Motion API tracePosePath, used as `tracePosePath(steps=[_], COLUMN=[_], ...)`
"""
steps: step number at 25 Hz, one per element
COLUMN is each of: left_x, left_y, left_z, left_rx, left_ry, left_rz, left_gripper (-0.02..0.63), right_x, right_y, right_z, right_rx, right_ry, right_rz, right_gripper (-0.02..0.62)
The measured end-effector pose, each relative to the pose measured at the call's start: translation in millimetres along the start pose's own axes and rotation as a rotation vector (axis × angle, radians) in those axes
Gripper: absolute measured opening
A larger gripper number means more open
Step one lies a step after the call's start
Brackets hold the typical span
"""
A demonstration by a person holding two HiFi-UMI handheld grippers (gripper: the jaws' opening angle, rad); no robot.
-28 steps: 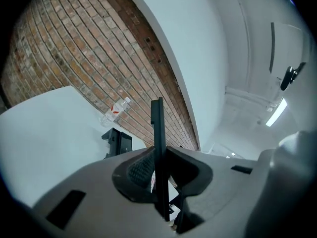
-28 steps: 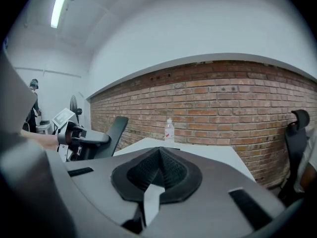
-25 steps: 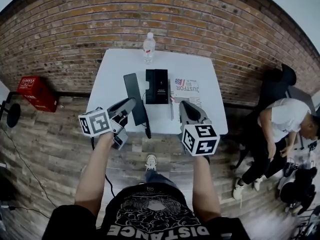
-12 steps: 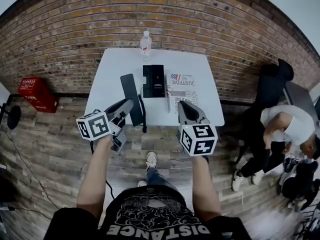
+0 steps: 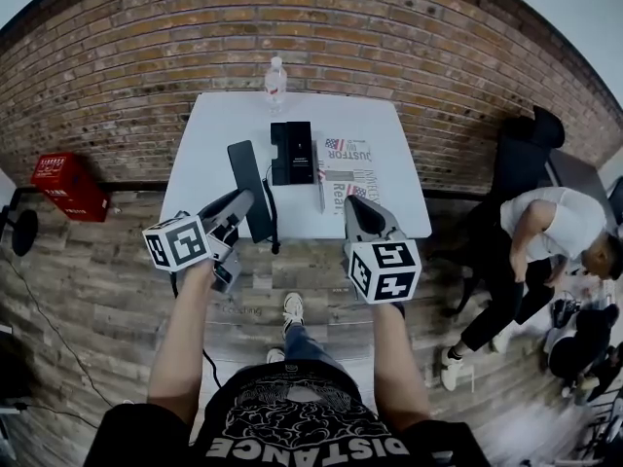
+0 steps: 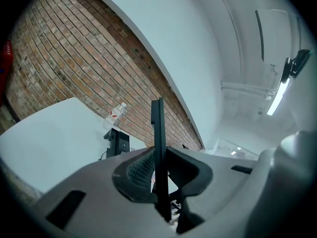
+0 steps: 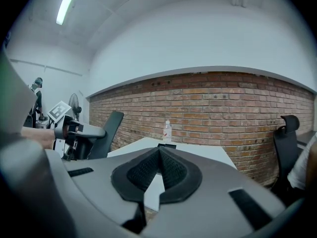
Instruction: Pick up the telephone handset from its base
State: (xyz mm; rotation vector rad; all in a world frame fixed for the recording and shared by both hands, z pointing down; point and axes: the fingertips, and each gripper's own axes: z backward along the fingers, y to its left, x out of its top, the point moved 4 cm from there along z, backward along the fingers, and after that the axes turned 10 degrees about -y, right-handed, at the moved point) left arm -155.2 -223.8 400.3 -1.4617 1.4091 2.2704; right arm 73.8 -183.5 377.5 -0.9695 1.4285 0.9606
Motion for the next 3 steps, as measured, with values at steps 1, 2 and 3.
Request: tracePosePath(steps=[1,2,3], left_x=[-0.4,-0.8,-1.1], left_y=[-0.2,-0.5,-0.7], left_z=[0.3,0.4,0.5], left_rx=[-0.001,-0.001,-0.002], left_ry=[0.000,0.001,0.001], left_rz=[-0.001,-0.002,-0.003], left_gripper=[0.075,0.075,0.075], right_x=[0.1,0.1,0.0], right_y=[-0.2,-0.5,-0.8], right_z=[0.9,1.8,2.7], right_rx=[-0.002,-0.003,-0.005], right_ry=[-0.002,-0.003,-0.003], right_rz=[0.000,-0.001,-0.001], right_gripper=[0.000,0.000,0.000])
